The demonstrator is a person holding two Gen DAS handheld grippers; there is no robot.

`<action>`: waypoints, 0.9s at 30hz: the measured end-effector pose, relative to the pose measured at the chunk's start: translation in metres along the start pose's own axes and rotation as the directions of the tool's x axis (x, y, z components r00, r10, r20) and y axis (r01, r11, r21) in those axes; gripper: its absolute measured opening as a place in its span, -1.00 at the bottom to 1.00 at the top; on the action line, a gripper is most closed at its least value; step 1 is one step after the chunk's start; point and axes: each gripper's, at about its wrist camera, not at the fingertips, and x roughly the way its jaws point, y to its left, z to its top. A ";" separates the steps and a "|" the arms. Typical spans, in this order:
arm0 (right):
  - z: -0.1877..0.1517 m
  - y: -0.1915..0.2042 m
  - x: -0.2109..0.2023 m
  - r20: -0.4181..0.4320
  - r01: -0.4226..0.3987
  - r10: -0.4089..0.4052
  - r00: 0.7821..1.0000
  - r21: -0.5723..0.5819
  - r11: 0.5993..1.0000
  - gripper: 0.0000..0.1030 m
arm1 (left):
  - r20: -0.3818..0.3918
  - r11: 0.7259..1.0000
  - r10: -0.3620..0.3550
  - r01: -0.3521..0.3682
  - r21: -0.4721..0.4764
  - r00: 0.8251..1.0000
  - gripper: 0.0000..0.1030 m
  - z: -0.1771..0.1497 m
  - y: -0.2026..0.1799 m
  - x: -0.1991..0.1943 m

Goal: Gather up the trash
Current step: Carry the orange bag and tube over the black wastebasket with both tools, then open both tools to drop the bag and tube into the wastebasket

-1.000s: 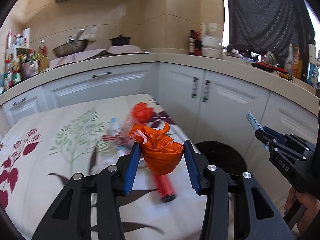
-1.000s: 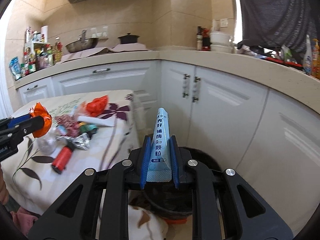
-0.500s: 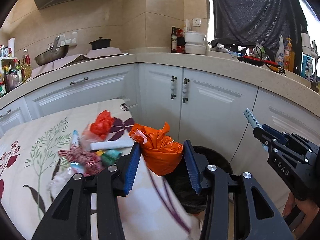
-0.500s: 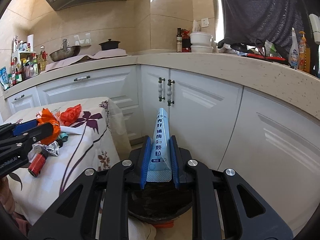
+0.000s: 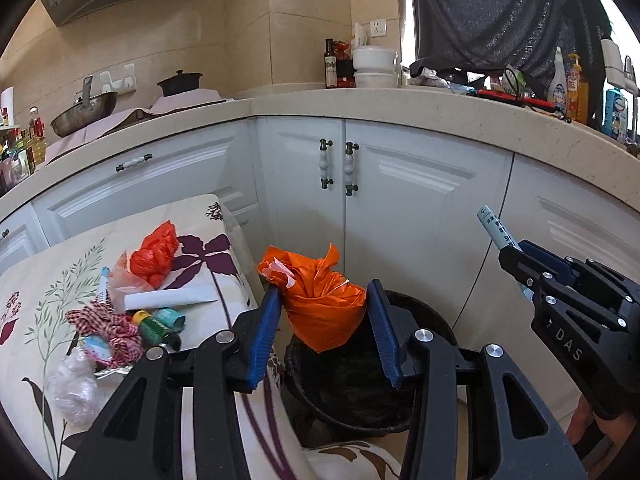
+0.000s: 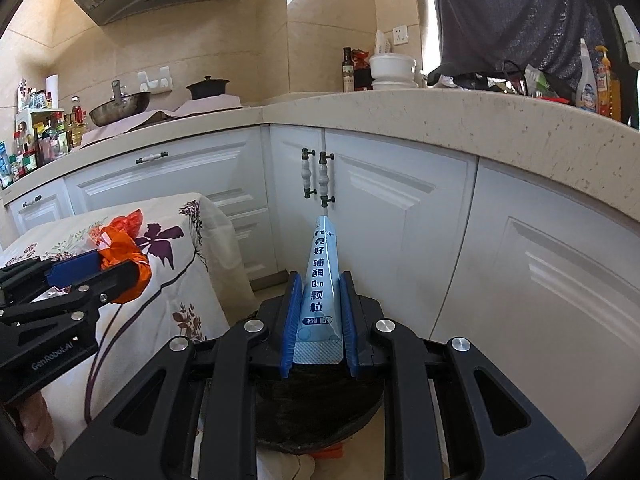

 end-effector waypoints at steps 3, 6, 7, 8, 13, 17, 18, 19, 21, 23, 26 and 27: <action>-0.002 -0.002 0.006 -0.010 -0.004 0.004 1.000 0.005 1.000 -0.63 | -0.010 1.000 0.002 -0.002 0.000 1.000 -0.14 0.000 -0.003 0.008; -0.004 -0.004 0.012 -0.021 -0.010 0.010 1.000 0.010 1.000 -0.63 | -0.016 1.000 0.005 -0.004 0.003 1.000 -0.14 0.001 -0.007 0.015; -0.004 -0.005 0.015 -0.025 -0.011 0.011 1.000 0.011 1.000 -0.63 | -0.018 1.000 0.006 -0.006 0.005 1.000 -0.14 0.000 -0.008 0.018; -0.004 -0.005 0.017 -0.027 -0.012 0.012 1.000 0.011 1.000 -0.63 | -0.019 1.000 0.007 -0.006 0.007 1.000 -0.14 0.000 -0.009 0.019; -0.004 -0.007 0.026 -0.035 -0.011 0.011 0.999 0.016 1.000 -0.63 | -0.036 1.000 0.005 -0.004 0.013 0.999 -0.14 0.001 -0.013 0.032; -0.003 -0.009 0.035 -0.042 -0.011 0.011 0.999 0.021 1.000 -0.63 | -0.043 1.000 0.009 -0.009 0.013 0.999 -0.14 0.001 -0.014 0.040; -0.003 -0.009 0.038 -0.044 -0.011 0.012 0.999 0.021 1.000 -0.63 | -0.043 1.000 0.013 -0.012 0.013 0.999 -0.14 0.002 -0.014 0.042; -0.003 -0.009 0.040 -0.045 -0.011 0.012 0.999 0.020 1.000 -0.63 | -0.044 1.000 0.015 -0.014 0.011 0.999 -0.14 0.003 -0.014 0.044; -0.003 -0.010 0.044 -0.048 -0.010 0.011 0.999 0.020 1.000 -0.63 | -0.047 1.000 0.015 -0.014 0.006 0.999 -0.14 0.004 -0.014 0.048; -0.003 -0.011 0.048 -0.047 -0.007 0.008 0.999 0.023 1.000 -0.62 | -0.049 1.000 0.015 -0.015 0.002 0.999 -0.13 0.006 -0.014 0.051; -0.002 -0.014 0.054 -0.046 -0.008 0.010 0.999 0.035 0.999 -0.52 | -0.046 1.000 0.017 -0.017 -0.012 0.999 -0.08 0.008 -0.013 0.054; -0.002 -0.014 0.055 -0.048 -0.008 0.010 0.999 0.039 0.999 -0.46 | -0.048 1.000 0.016 -0.017 -0.016 0.999 -0.03 0.008 -0.013 0.055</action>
